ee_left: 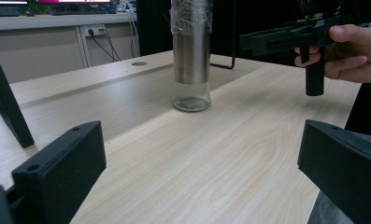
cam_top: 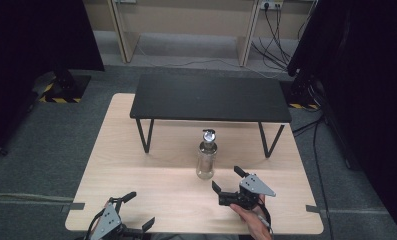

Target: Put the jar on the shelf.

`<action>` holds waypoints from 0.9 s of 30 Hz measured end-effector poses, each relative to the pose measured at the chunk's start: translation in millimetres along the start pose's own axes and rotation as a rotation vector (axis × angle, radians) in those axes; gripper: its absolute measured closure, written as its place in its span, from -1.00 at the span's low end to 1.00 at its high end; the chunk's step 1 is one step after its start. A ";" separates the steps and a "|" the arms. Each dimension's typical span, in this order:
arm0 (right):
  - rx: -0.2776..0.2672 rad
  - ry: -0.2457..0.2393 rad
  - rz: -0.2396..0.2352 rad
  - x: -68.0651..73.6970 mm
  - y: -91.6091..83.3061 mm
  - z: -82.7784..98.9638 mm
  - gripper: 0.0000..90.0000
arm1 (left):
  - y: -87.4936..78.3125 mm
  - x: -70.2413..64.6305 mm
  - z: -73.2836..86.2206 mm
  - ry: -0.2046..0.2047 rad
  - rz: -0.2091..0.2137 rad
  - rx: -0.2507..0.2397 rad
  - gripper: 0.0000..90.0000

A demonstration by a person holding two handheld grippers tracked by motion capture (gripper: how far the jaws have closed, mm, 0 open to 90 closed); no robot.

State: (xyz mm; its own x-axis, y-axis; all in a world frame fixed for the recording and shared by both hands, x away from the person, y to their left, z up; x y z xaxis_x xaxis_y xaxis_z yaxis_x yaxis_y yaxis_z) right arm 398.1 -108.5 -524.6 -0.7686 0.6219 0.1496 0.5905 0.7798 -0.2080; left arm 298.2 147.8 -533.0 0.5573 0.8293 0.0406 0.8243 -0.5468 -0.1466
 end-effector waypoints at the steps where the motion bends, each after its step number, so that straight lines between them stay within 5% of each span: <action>1: -0.002 -0.002 0.001 -0.5 1.5 -2.1 -0.97 | 0.0 0.0 -0.1 0.000 0.000 0.000 -0.99; 27: 0.005 -0.034 -0.016 -1.5 35.6 -25.4 -0.96 | -0.2 -0.1 -0.1 0.001 0.000 -0.001 -0.99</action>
State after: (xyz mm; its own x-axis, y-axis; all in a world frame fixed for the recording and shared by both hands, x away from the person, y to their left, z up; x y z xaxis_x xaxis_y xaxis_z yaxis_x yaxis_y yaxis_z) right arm 426.5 -79.8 -507.7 -0.7859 0.6066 0.1203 0.5770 0.7892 -0.2102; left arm 298.0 147.8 -532.9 0.5579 0.8289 0.0420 0.8241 -0.5473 -0.1461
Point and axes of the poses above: each handheld gripper's, and its own axes: y roughly forward along the jaws, z roughly out of its underside, x roughly to its left, the point moved 10 cm from there along y, roughly forward along the jaws, and after that the axes turned 13 degrees about -z, right-handed, at the moved point
